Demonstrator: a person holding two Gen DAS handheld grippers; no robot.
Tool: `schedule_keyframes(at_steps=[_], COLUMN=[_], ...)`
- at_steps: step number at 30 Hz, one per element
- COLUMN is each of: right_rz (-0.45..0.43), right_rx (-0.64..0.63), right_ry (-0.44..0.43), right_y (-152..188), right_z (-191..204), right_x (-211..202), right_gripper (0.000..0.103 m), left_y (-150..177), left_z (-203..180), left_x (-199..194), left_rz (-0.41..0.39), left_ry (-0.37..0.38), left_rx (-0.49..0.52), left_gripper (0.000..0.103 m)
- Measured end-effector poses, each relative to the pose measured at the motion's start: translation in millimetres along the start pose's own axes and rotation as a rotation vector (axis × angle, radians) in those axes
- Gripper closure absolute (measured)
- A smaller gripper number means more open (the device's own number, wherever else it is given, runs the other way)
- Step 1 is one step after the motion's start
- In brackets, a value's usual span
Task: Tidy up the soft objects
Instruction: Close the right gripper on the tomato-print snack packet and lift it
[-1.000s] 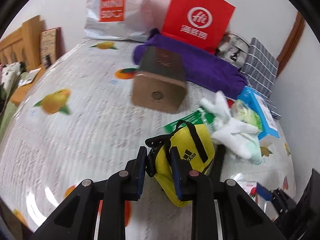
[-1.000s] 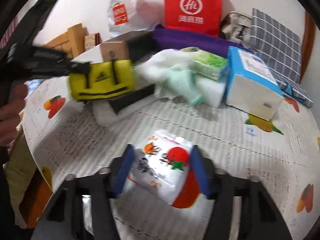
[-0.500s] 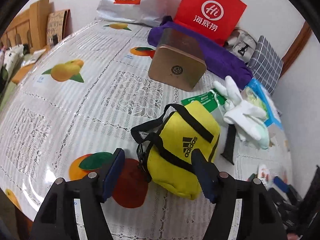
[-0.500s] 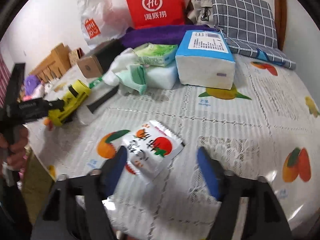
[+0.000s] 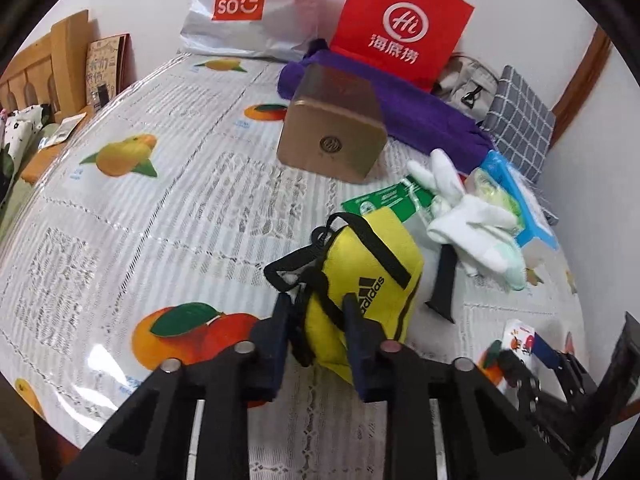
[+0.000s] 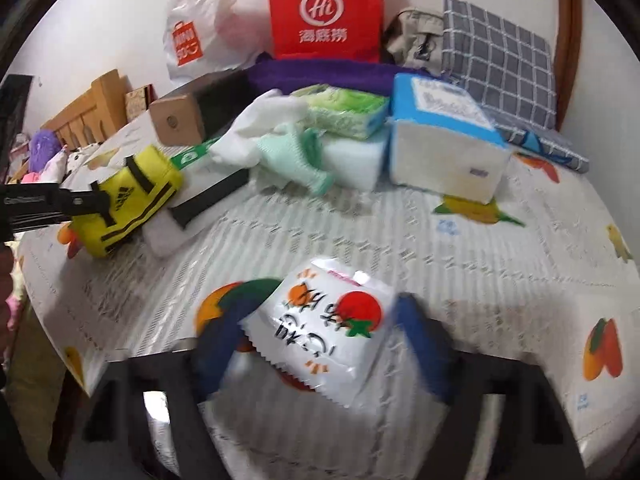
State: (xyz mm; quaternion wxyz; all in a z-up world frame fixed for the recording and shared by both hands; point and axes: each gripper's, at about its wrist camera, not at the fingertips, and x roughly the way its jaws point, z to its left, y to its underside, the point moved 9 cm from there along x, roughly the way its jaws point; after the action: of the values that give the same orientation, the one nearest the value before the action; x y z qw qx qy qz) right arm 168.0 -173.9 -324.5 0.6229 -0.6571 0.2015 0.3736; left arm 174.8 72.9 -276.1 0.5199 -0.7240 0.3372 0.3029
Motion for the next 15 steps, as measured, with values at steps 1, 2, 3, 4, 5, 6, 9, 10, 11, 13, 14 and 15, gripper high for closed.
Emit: schedule_keyframes(at_steps=[1,2,3,4,5,6,9,10,11,13,14,15], right_rz=[-0.001,-0.004,-0.009,-0.012,-0.007,-0.002,0.01,0.013,0.013,0.012,0.015,0.016], right_rx=[0.005,0.005,0.004,0.01,0.027,0.053,0.087,0.086,0.084,0.098,0.109,0.115], right_ry=[-0.016,-0.02,-0.009,-0.008,-0.029,-0.052,-0.09,-0.089,-0.088,-0.093,-0.103,-0.111], right_y=[0,1,1,2,2,3,5,6,7,9,11,11], right_z=[-3,-4,-7,-12,-14,-18,-23,-24,-24,-26,-26,-26], right_x=[-2,-3,-4,-6,-7,-9,-12,-13,-14,-16,-17,-18], right_gripper=[0.048,0.053,0.058,0.068,0.072,0.074,0.08,0.08,0.08,0.077,0.065,0.058], left_y=[-1,-1,-1,0,0,0,-1,-2,-2,-3,-3,-3], left_z=[-1,-2,-3,-4,-5,-6,-9,-10,-12,-13,-13,-12], left_x=[-4,-7,-8,-10,-12,-12,-18,-20,-22,-25,-27,-27], left_rz=[-0.006,-0.011,-0.014,-0.014,-0.013,-0.013,-0.021,-0.025,-0.029,-0.035,-0.036,-0.035], left_ry=[-0.002,-0.004,-0.007,-0.011,-0.011,-0.01,-0.01,-0.009,-0.007,-0.007,-0.007,-0.008], left_rx=[0.009,0.016,0.021,0.026,0.028,0.028,0.036,0.038,0.041,0.041,0.041,0.041], left_gripper=[0.081,0.082,0.082,0.082,0.082,0.082,0.083,0.083,0.083,0.083,0.083,0.083])
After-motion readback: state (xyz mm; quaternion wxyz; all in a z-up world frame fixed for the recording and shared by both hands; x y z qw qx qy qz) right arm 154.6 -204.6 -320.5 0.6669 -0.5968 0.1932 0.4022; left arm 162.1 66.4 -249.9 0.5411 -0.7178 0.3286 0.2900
